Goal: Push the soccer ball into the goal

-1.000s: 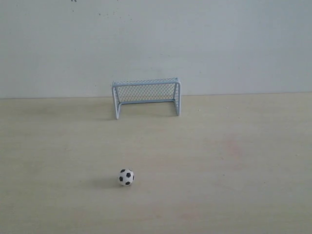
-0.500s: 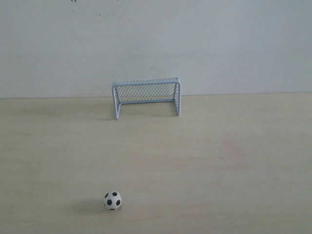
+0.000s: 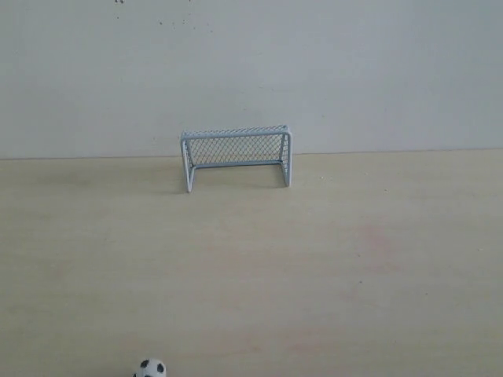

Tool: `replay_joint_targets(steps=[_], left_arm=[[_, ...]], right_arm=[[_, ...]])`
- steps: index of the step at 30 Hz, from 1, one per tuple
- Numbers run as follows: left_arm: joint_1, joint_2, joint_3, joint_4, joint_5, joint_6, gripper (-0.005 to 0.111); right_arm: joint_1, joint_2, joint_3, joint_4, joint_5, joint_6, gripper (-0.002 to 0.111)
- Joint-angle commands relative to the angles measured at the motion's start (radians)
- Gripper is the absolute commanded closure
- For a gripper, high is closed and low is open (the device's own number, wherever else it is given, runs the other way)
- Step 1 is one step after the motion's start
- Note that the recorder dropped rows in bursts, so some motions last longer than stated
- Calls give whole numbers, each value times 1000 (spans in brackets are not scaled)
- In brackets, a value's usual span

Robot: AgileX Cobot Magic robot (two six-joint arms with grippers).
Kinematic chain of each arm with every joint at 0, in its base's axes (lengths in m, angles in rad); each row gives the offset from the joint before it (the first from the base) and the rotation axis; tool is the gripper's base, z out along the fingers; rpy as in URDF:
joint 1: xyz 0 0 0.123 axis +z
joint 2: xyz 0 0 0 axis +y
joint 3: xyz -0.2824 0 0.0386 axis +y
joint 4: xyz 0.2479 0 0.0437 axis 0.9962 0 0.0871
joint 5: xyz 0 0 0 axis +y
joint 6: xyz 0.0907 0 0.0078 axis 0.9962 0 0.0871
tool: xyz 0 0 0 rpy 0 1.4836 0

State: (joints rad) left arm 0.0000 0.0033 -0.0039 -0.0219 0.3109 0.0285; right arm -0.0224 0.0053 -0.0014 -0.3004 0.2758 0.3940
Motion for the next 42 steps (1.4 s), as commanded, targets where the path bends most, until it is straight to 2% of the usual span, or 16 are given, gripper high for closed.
replay_joint_targets(steps=[1, 5, 27, 33, 42], left_arm=[[1, -3, 4, -7, -5, 1, 102], [1, -3, 4, -7, -5, 1, 102], [1, -3, 4, -7, -5, 1, 102], [1, -3, 4, -7, -5, 1, 102], [1, -3, 4, -7, -5, 1, 102]], right_arm=[[-4, -5, 1, 108, 14, -113, 108], [-4, -5, 1, 318, 51, -388, 108], [-4, -5, 1, 340, 74, -407, 108], [45, -5, 1, 340, 74, -407, 108], [45, -5, 1, 340, 74, -403, 108]])
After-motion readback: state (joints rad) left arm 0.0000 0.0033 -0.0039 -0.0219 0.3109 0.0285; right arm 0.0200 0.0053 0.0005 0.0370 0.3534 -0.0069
